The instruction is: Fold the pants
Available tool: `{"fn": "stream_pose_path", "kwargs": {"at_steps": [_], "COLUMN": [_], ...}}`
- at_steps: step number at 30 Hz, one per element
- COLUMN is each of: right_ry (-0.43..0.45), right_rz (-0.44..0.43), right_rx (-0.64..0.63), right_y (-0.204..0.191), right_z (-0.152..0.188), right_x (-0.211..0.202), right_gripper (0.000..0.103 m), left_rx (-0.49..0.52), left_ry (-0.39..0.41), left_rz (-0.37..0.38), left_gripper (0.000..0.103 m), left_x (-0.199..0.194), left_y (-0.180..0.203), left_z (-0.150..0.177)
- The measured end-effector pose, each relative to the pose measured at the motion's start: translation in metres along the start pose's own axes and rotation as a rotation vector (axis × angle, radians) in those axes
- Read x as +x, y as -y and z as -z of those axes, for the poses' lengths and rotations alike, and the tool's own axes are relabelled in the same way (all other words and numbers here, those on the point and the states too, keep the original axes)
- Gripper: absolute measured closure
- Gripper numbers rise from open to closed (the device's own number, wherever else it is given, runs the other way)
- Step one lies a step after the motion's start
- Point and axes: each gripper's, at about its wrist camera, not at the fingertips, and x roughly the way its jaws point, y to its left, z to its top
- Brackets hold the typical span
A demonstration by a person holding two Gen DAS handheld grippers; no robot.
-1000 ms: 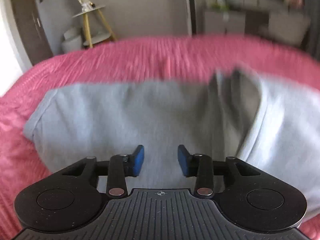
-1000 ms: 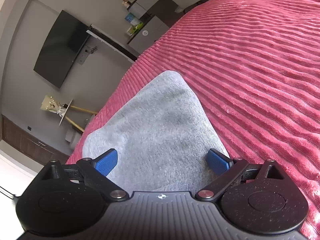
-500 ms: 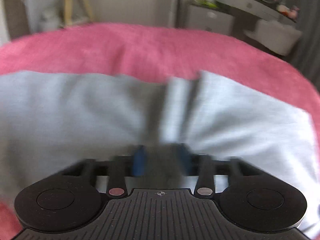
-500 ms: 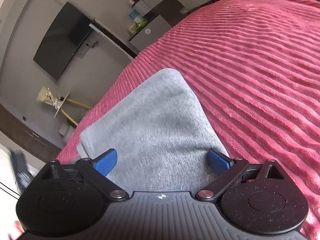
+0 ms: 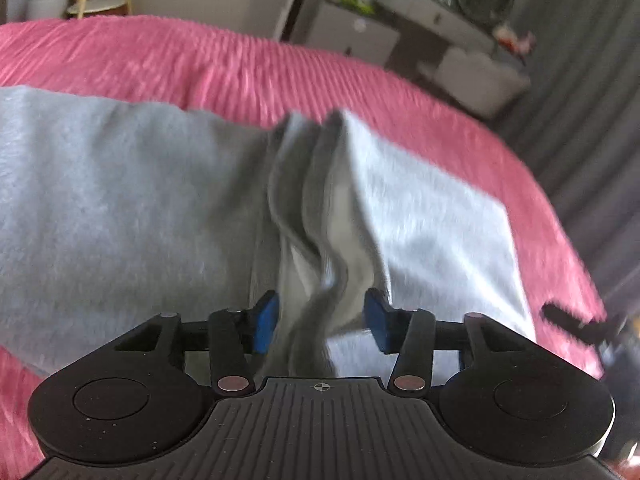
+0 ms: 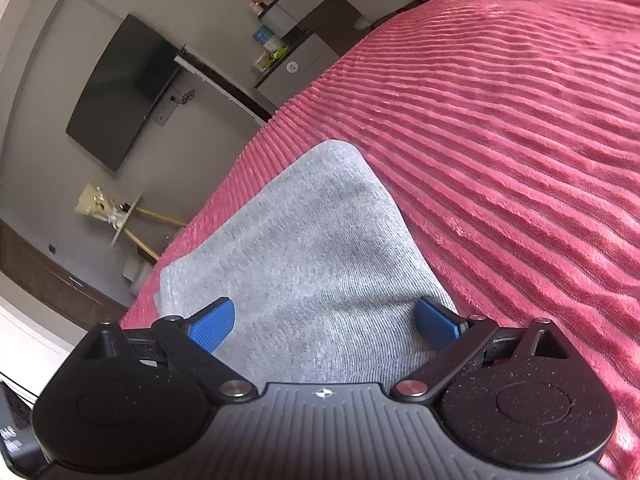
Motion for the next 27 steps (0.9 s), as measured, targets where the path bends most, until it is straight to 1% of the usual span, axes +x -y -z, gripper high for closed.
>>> {"fn": "stream_pose_path", "kwargs": {"at_steps": [1,3,5,6,9,10,11,12,13,14,15,16,17,18,19,20,21,23,26,27], "right_ry": [0.002,0.002,0.002,0.001,-0.003,-0.003,-0.004,-0.003,-0.002,-0.001,0.000,0.003,0.004,0.004,0.004,0.004,0.004,0.004,0.007,0.008], "right_rz": [-0.006,-0.010,-0.008,-0.005,0.007,0.009,0.010,0.011,0.014,0.014,0.013,0.012,0.010,0.010,0.009,0.010,0.011,0.014,0.016,0.016], "right_rx": [0.012,0.022,0.017,0.009,-0.017,-0.019,-0.019,-0.017,-0.014,-0.009,-0.004,0.002,0.008,0.014,0.019,0.023,0.025,0.022,0.023,0.026], "right_y": [0.001,0.002,0.001,-0.001,-0.004,-0.004,-0.005,-0.005,-0.005,-0.004,-0.004,-0.004,-0.004,-0.004,-0.003,-0.003,-0.003,-0.004,-0.004,-0.004], "right_z": [0.000,0.000,0.000,0.000,0.001,0.001,0.001,0.001,0.001,0.001,0.001,0.002,0.002,0.002,0.002,0.002,0.002,0.001,0.002,0.002], "right_x": [-0.001,-0.002,-0.003,-0.003,-0.004,-0.004,-0.005,-0.005,-0.007,-0.008,-0.010,-0.011,-0.012,-0.012,-0.013,-0.013,-0.013,-0.014,-0.016,-0.017], "right_gripper": [0.006,0.006,0.006,0.006,0.006,0.006,0.006,0.006,0.006,0.006,0.006,0.006,0.006,0.006,0.006,0.006,0.006,0.006,0.006,0.006], "left_rx": [0.008,0.022,0.023,0.021,0.013,0.001,0.010,0.023,-0.016,-0.066,-0.092,-0.075,-0.012,0.089,0.198,0.256,0.291,0.319,0.410,0.442], "left_ry": [-0.026,-0.054,-0.052,-0.047,-0.035,-0.023,-0.015,-0.008,-0.004,0.001,0.001,-0.001,-0.001,0.008,0.020,0.012,-0.005,-0.034,-0.042,-0.034], "left_rz": [-0.008,-0.048,-0.060,-0.064,-0.075,-0.123,-0.214,-0.351,-0.358,-0.270,-0.129,-0.028,0.016,0.003,-0.026,-0.031,-0.019,0.010,-0.007,-0.014], "left_gripper": [0.057,0.069,0.076,0.082,0.090,0.095,0.101,0.102,0.103,0.101,0.093,0.086,0.080,0.075,0.073,0.072,0.072,0.074,0.074,0.074], "left_x": [0.004,0.005,0.003,0.000,-0.013,-0.018,-0.018,-0.019,-0.024,-0.031,-0.037,-0.042,-0.045,-0.048,-0.049,-0.049,-0.047,-0.044,-0.042,-0.043], "left_y": [0.001,0.002,-0.005,-0.008,-0.014,-0.017,-0.020,-0.024,-0.031,-0.041,-0.048,-0.050,-0.045,-0.035,-0.025,-0.021,-0.020,-0.021,-0.020,-0.019], "left_z": [0.001,0.009,0.013,0.014,0.018,0.021,0.016,0.016,0.016,0.015,0.014,0.014,0.014,0.017,0.021,0.024,0.025,0.028,0.029,0.030]}}
